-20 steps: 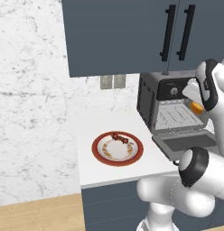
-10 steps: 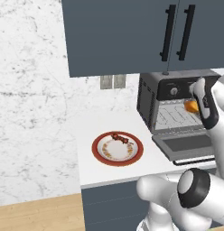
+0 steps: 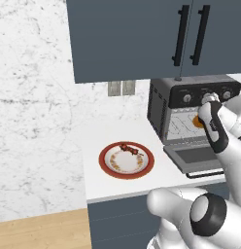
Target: Pick up the kebab skewer and baguette bread, and place them inside the toaster oven. Close the toaster oven door and start by setting the timer.
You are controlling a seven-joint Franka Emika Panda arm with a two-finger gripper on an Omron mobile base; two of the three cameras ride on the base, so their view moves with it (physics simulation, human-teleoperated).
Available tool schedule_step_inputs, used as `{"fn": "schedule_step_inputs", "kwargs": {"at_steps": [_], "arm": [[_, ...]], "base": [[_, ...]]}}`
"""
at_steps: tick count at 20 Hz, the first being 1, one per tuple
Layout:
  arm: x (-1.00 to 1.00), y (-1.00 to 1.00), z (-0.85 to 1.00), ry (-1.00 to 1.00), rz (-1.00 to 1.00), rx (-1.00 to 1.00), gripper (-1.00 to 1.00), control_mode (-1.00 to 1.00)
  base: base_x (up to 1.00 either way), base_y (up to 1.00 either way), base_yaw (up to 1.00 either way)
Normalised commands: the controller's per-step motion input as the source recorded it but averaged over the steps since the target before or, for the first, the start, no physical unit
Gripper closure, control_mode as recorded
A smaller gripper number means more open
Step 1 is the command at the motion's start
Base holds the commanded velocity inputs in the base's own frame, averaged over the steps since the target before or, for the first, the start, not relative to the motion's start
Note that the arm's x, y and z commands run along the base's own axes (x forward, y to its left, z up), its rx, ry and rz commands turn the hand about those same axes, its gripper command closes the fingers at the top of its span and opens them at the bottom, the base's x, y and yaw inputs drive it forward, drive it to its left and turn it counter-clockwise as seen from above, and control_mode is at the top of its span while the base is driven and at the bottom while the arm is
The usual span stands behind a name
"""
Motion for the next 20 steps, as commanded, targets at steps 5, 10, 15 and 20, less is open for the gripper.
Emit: {"fn": "schedule_step_inputs", "kwargs": {"at_steps": [5, 10, 15, 20], "arm": [[0.38, -0.18, -0.01, -0.03, 0.0, 0.0, 1.0, -1.0], [0.32, 0.0, 0.0, 0.0, 0.0, 0.0, 1.0, -1.0], [0.24, 0.0, 0.0, 0.0, -0.02, 0.0, 1.0, -1.0], [0.17, 0.0, 0.0, 0.0, -0.02, 0.0, 1.0, -1.0]], "base": [[0.0, 0.0, 0.0], [0.0, 0.0, 0.0], [0.0, 0.0, 0.0], [0.0, 0.0, 0.0]]}}
